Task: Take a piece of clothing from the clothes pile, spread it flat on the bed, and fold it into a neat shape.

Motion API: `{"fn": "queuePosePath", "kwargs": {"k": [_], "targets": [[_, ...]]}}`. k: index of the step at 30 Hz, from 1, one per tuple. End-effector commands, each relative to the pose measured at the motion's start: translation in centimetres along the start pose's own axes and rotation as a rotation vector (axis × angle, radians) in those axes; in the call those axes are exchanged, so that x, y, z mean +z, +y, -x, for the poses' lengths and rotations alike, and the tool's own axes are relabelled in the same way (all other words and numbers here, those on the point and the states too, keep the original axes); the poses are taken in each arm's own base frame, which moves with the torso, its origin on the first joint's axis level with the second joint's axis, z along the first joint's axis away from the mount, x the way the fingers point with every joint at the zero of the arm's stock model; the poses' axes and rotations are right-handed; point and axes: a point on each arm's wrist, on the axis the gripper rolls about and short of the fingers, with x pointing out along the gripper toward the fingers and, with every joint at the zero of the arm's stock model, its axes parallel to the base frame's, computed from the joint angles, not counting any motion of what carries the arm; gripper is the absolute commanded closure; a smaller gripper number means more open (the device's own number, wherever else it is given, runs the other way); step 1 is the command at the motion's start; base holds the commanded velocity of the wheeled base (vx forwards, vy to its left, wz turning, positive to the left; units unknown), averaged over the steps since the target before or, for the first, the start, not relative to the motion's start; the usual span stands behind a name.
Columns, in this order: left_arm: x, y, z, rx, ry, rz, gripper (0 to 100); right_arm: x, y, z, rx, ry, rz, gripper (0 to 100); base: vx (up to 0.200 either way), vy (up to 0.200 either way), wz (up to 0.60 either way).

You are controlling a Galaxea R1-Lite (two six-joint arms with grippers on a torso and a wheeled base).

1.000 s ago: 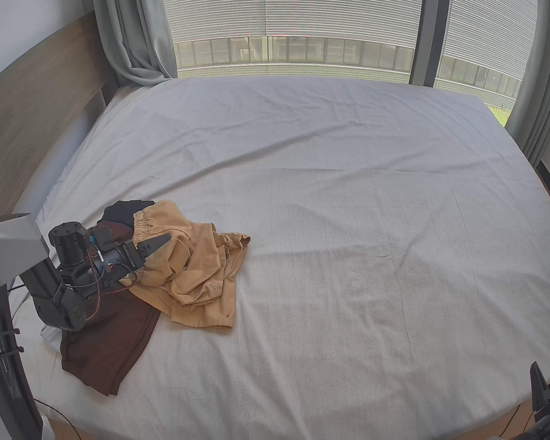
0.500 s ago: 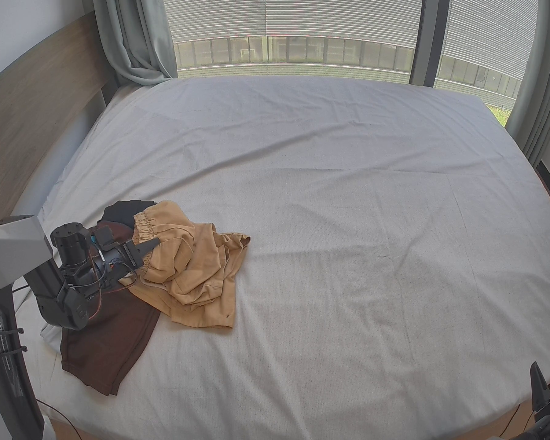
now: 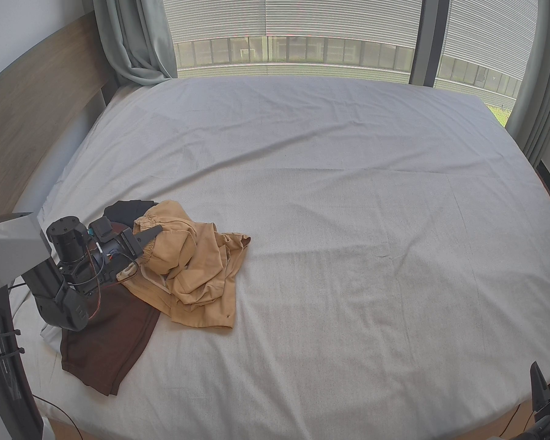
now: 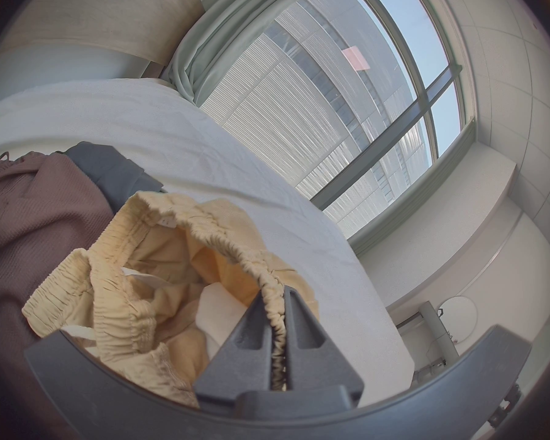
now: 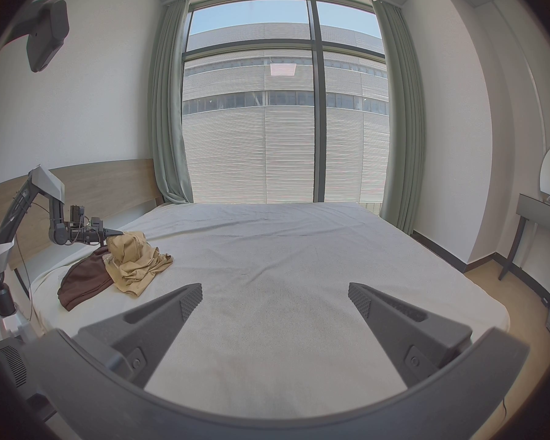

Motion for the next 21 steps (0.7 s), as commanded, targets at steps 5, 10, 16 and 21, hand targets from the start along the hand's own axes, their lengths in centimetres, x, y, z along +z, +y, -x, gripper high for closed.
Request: {"fn": "queuePosePath", "kwargs": {"k": [5, 10, 16, 21], "targets": [[1.1, -4.4, 0.5, -0.105, -0.03, -0.012, 100, -0.5, 0.0, 0.0, 0.0, 0.0, 0.0, 0, 0.0, 0.0, 0.0], [0.9, -6.0, 0.2, -0.138, -0.069, -0.007, 100, -0.5, 0.0, 0.0, 0.0, 0.0, 0.0, 0, 0.0, 0.0, 0.0], [1.2, -8.2, 1.0, -0.173, -0.07, 0.047, 100, -0.5, 0.0, 0.0, 0.0, 0.0, 0.0, 0, 0.0, 0.0, 0.0], [1.1, -10.4, 1.5, -0.19, -0.026, 0.098, 100, -0.5, 0.0, 0.0, 0.0, 0.0, 0.0, 0, 0.0, 0.0, 0.0]]}}
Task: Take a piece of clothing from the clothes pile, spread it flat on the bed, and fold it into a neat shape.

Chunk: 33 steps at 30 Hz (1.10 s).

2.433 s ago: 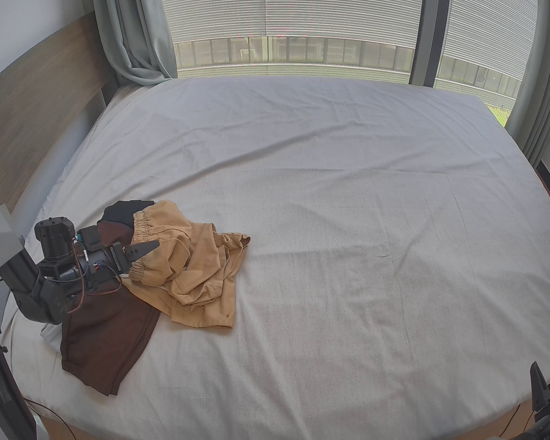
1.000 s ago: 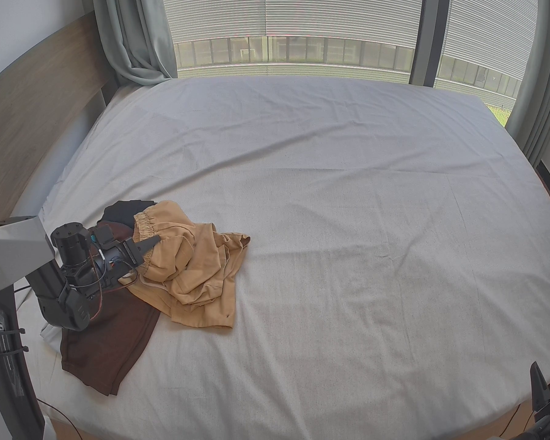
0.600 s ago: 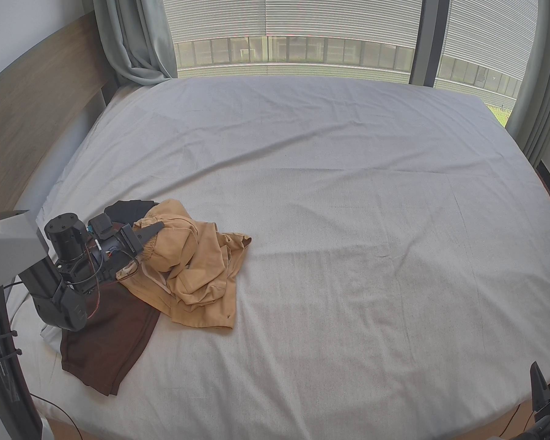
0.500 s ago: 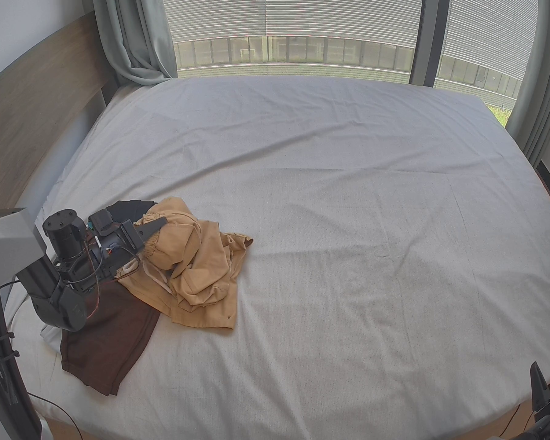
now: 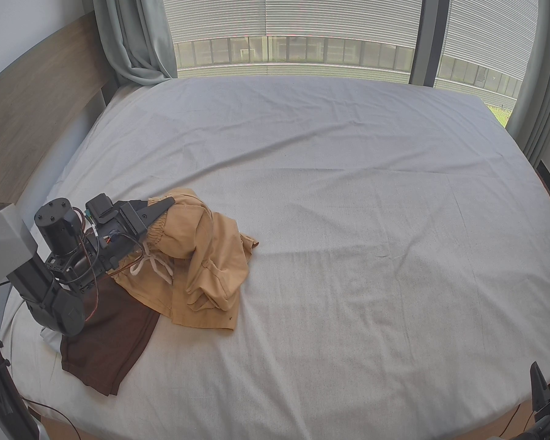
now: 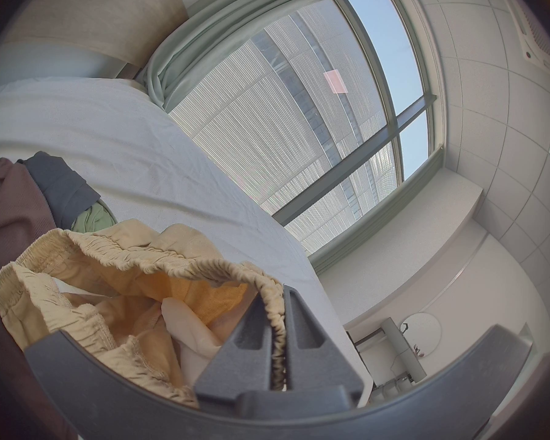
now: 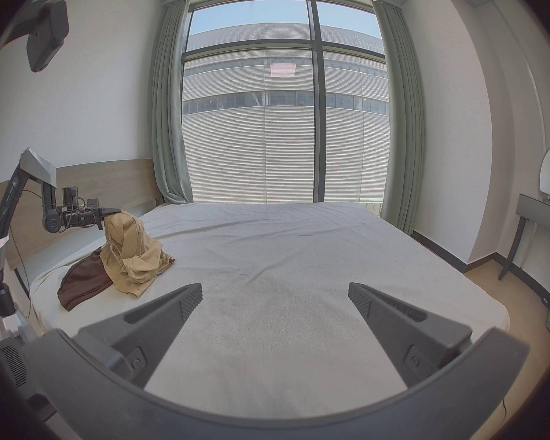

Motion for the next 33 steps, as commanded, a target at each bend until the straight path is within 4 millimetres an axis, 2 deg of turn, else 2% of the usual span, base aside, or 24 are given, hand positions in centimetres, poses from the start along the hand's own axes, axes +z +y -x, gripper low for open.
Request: {"fn": "queuePosePath", "kwargs": {"k": [1, 8, 12, 21, 27, 33], "targets": [[0.2, -2.8, 0.5, -0.031, 0.02, 0.013, 100, -0.5, 0.0, 0.0, 0.0, 0.0, 0.0, 0, 0.0, 0.0, 0.0], [0.4, -3.9, 0.8, -0.021, 0.045, 0.058, 100, -0.5, 0.0, 0.0, 0.0, 0.0, 0.0, 0, 0.0, 0.0, 0.0], [0.5, -5.3, 0.7, -0.059, 0.044, 0.111, 100, -0.5, 0.0, 0.0, 0.0, 0.0, 0.0, 0, 0.0, 0.0, 0.0], [-0.8, -7.8, -1.7, -0.081, -0.024, 0.21, 100, -0.5, 0.0, 0.0, 0.0, 0.0, 0.0, 0, 0.0, 0.0, 0.0], [-0.5, -8.4, -2.0, -0.105, -0.03, 0.308, 100, -0.5, 0.0, 0.0, 0.0, 0.0, 0.0, 0, 0.0, 0.0, 0.0], [-1.3, -9.4, -2.6, -0.127, -0.02, 0.374, 100, -0.5, 0.0, 0.0, 0.0, 0.0, 0.002, 0, 0.0, 0.0, 0.0]]}}
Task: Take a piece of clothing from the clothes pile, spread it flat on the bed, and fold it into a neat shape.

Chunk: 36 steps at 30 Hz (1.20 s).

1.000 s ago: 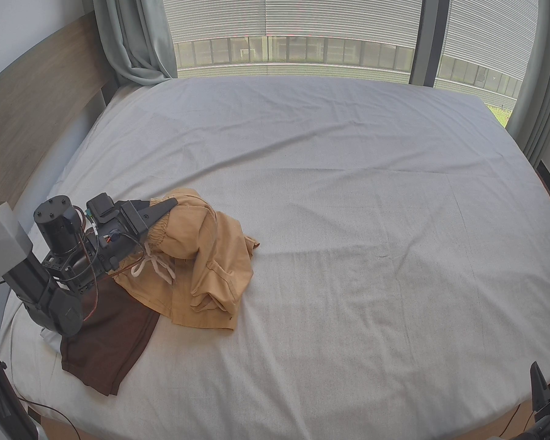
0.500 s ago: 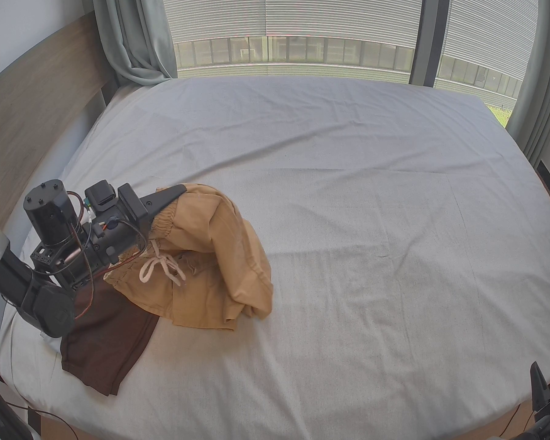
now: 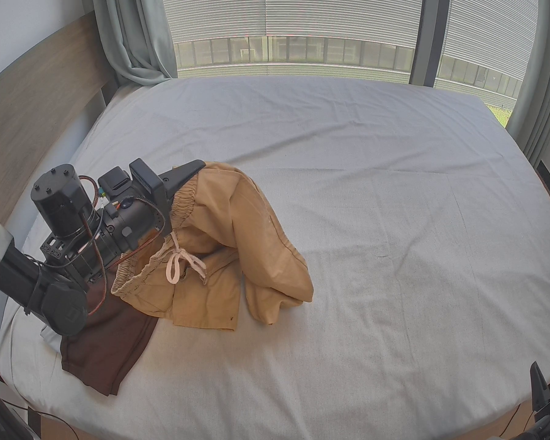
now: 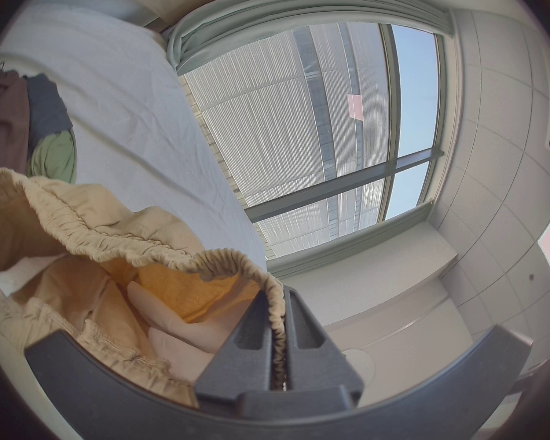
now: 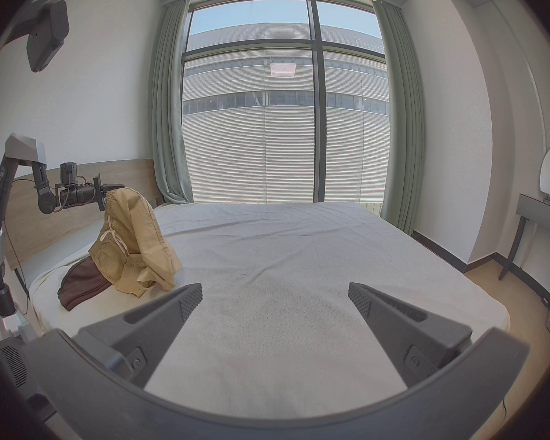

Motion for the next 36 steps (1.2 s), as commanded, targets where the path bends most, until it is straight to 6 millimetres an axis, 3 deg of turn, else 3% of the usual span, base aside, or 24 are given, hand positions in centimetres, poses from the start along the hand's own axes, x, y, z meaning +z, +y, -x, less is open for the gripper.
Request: {"fn": "queuePosePath", "kwargs": {"k": [1, 7, 22, 36], "targets": [[-0.8, -0.5, -0.5, -0.017, 0.004, 0.009, 100, -0.5, 0.0, 0.0, 0.0, 0.0, 0.001, 0, 0.0, 0.0, 0.0], [-2.0, -1.6, -0.8, -0.079, 0.013, 0.041, 100, -0.5, 0.0, 0.0, 0.0, 0.001, 0.001, 0, 0.0, 0.0, 0.0], [-3.1, -4.0, -2.7, -0.194, 0.037, 0.1, 100, -0.5, 0.0, 0.0, 0.0, 0.0, 0.001, 0, 0.0, 0.0, 0.0], [-5.7, -5.7, -4.1, -0.253, 0.081, 0.159, 100, -0.5, 0.0, 0.0, 0.0, 0.0, 0.001, 0, 0.0, 0.0, 0.0]]}}
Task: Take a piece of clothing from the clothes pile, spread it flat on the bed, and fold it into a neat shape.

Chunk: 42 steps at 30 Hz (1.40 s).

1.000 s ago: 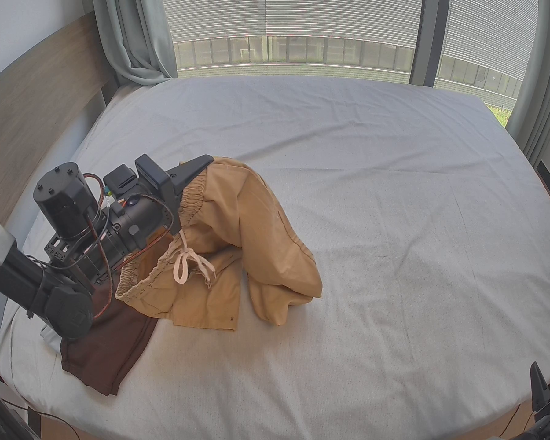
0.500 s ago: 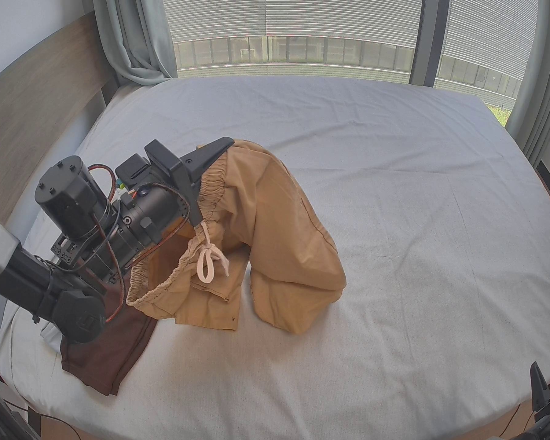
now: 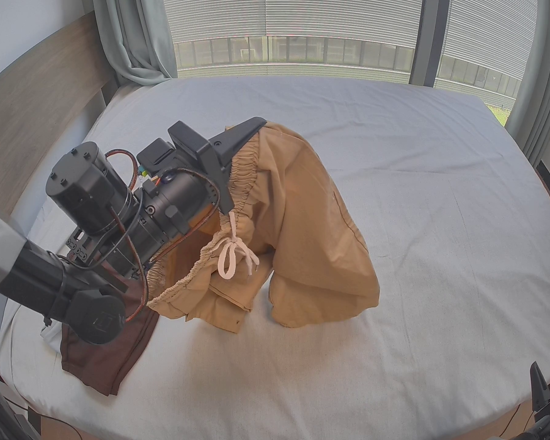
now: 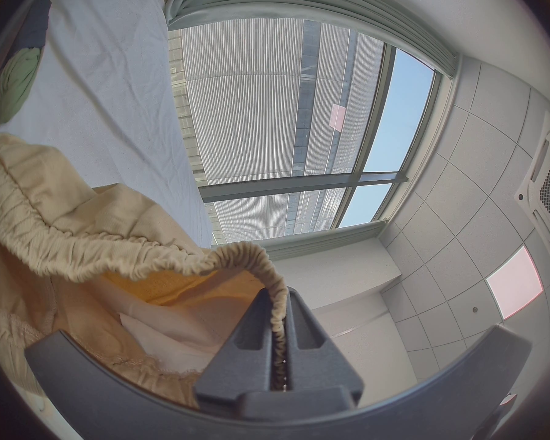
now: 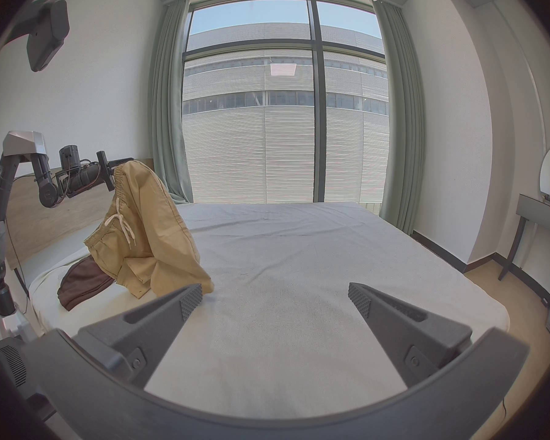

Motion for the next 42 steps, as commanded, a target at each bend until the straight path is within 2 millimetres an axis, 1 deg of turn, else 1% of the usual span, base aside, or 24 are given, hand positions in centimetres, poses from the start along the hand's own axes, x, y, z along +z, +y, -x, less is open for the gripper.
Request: {"fn": "queuePosePath", "kwargs": {"k": [1, 4, 7, 12, 16, 19, 20, 24, 25, 28, 31, 35, 39, 42], "targets": [[-0.5, -0.2, -0.4, -0.014, 0.02, 0.03, 100, -0.5, 0.0, 0.0, 0.0, 0.0, 0.0, 0, 0.0, 0.0, 0.0], [-1.0, -0.4, -1.4, -0.033, 0.035, 0.099, 100, -0.5, 0.0, 0.0, 0.0, 0.0, 0.0, 0, 0.0, 0.0, 0.0], [-1.0, -0.4, -1.8, -0.043, 0.039, 0.114, 100, -0.5, 0.0, 0.0, 0.0, 0.0, 0.0, 0, 0.0, 0.0, 0.0], [-1.9, -0.7, -2.2, -0.045, 0.07, 0.15, 100, -0.5, 0.0, 0.0, 0.0, 0.0, 0.0, 0, 0.0, 0.0, 0.0], [-3.0, -1.1, -2.9, -0.069, 0.105, 0.16, 100, -0.5, 0.0, 0.0, 0.0, 0.0, 0.0, 0, 0.0, 0.0, 0.0], [-3.5, -0.9, -3.2, -0.067, 0.123, 0.167, 100, -0.5, 0.0, 0.0, 0.0, 0.0, 0.0, 0, 0.0, 0.0, 0.0], [-4.0, -0.3, -3.7, -0.057, 0.15, 0.175, 100, -0.5, 0.0, 0.0, 0.0, 0.0, 0.0, 0, 0.0, 0.0, 0.0], [-5.2, 1.0, -4.6, -0.027, 0.185, 0.193, 100, -0.5, 0.0, 0.0, 0.0, 0.0, 0.0, 0, 0.0, 0.0, 0.0], [-5.7, 1.6, -5.0, -0.028, 0.192, 0.195, 100, -0.5, 0.0, 0.0, 0.0, 0.0, 0.0, 0, 0.0, 0.0, 0.0], [-6.2, 2.1, -5.4, -0.034, 0.201, 0.196, 100, -0.5, 0.0, 0.0, 0.0, 0.0, 0.0, 0, 0.0, 0.0, 0.0], [-6.9, 1.9, -5.7, -0.056, 0.219, 0.201, 100, -0.5, 0.0, 0.0, 0.0, 0.0, 0.0, 0, 0.0, 0.0, 0.0], [-8.1, 0.9, -5.7, -0.093, 0.247, 0.212, 100, -0.5, 0.0, 0.0, 0.0, 0.0, 0.0, 0, 0.0, 0.0, 0.0], [-8.6, 0.3, -5.8, -0.118, 0.257, 0.214, 100, -0.5, 0.0, 0.0, 0.0, 0.0, 0.0, 0, 0.0, 0.0, 0.0], [-8.7, -0.9, -6.0, -0.163, 0.26, 0.214, 100, -0.4, 0.0, 0.0, 0.0, -0.002, 0.0, 0, 0.0, 0.0, 0.0]]}}
